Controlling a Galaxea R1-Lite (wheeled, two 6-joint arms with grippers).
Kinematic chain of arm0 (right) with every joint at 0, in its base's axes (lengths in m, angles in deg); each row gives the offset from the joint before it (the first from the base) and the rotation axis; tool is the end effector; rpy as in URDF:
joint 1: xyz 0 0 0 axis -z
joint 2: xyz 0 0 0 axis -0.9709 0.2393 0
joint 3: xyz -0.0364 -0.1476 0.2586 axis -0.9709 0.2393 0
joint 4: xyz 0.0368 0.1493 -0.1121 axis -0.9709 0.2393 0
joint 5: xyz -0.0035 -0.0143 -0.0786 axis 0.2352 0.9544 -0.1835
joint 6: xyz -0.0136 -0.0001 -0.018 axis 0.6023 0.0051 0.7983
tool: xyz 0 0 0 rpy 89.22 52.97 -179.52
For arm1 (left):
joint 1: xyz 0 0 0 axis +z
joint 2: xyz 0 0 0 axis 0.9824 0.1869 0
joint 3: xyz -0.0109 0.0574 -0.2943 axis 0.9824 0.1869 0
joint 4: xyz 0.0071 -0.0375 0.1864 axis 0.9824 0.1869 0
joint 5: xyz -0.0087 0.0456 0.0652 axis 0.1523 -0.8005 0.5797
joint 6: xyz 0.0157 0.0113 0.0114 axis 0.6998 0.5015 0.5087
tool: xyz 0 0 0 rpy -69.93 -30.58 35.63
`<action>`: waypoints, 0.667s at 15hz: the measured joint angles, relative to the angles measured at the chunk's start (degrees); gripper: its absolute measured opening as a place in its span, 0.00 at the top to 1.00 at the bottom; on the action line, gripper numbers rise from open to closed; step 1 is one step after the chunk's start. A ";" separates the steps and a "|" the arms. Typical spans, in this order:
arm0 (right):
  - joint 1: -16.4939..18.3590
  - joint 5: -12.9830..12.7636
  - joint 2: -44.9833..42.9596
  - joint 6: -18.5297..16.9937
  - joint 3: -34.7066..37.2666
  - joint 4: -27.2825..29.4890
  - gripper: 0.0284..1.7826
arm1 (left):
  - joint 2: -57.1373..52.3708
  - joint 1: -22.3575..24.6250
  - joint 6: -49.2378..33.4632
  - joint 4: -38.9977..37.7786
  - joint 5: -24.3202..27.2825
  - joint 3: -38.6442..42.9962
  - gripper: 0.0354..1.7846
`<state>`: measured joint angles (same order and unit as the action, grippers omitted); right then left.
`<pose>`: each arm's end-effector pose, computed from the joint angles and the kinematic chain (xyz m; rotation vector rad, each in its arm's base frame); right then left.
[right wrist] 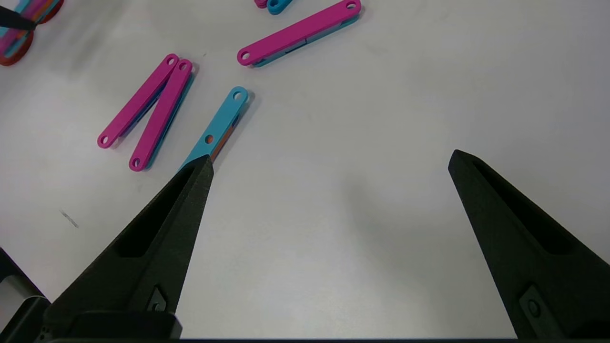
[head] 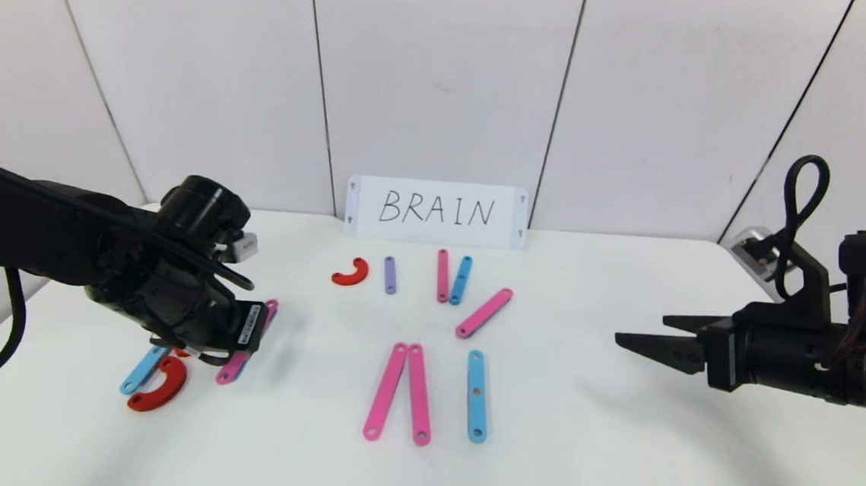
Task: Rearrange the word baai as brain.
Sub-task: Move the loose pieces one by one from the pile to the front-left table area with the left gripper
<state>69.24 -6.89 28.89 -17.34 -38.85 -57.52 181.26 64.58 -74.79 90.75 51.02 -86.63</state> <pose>0.2431 0.0404 0.1616 0.0921 0.5698 0.6116 0.2893 -0.0755 0.1512 -0.0587 1.0574 -0.1127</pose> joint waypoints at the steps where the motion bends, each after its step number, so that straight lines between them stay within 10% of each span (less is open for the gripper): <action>1: 0.00 0.00 -0.02 0.00 0.01 -0.02 0.03 | 0.22 -0.12 -0.61 0.10 -0.06 0.21 0.85; 10: 0.00 0.00 -0.02 0.18 0.12 0.00 0.03 | 3.99 -1.16 -0.79 -0.67 -0.24 1.35 0.85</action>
<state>69.24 -6.89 28.87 -17.16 -38.73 -57.52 185.25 63.42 -75.59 90.08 50.77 -85.28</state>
